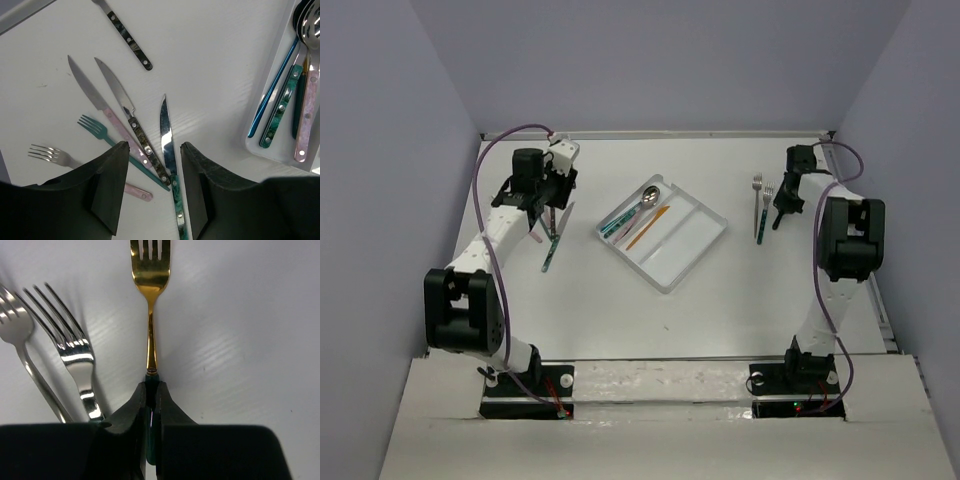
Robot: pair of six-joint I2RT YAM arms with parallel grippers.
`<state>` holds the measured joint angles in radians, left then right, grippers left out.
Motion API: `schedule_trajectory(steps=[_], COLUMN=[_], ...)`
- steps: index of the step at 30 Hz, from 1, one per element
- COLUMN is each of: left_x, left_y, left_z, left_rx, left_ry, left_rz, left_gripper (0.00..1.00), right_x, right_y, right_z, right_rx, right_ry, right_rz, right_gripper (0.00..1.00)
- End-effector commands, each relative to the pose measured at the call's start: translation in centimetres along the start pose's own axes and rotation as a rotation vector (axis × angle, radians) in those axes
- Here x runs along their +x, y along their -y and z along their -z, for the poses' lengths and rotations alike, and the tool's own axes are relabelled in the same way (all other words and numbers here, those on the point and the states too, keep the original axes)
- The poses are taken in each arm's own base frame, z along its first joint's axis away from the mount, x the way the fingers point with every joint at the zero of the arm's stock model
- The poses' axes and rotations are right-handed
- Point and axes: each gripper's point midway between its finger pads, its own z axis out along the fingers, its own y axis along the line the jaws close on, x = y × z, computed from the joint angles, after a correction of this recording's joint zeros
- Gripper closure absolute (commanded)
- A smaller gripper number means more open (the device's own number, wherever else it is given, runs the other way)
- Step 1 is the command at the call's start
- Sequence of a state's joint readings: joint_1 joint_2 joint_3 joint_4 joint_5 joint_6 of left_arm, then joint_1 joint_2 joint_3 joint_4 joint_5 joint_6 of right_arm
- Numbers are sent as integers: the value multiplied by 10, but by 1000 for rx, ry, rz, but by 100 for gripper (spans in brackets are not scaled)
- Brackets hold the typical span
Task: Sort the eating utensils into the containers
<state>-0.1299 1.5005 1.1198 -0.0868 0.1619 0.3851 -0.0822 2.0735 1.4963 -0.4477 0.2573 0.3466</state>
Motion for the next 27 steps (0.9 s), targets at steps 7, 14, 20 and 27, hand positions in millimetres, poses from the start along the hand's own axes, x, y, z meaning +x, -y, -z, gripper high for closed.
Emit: schedule_trajectory(steps=[7, 14, 20, 27], left_x=[-6, -3, -1, 1], left_y=[-21, -19, -17, -16], left_z=[26, 25, 25, 25], left_rx=[-75, -64, -59, -58], left_ry=[85, 83, 78, 75], left_rz=[8, 20, 22, 20], left_gripper=[39, 39, 39, 39], right_x=[-5, 107, 160, 172], right_y=[-41, -134, -184, -229], right_z=[163, 247, 248, 230], right_rx=[-415, -768, -795, -796], right_ry=[282, 104, -30, -89], right_rz=[-426, -661, -632, -448], right_gripper=[100, 100, 100, 100])
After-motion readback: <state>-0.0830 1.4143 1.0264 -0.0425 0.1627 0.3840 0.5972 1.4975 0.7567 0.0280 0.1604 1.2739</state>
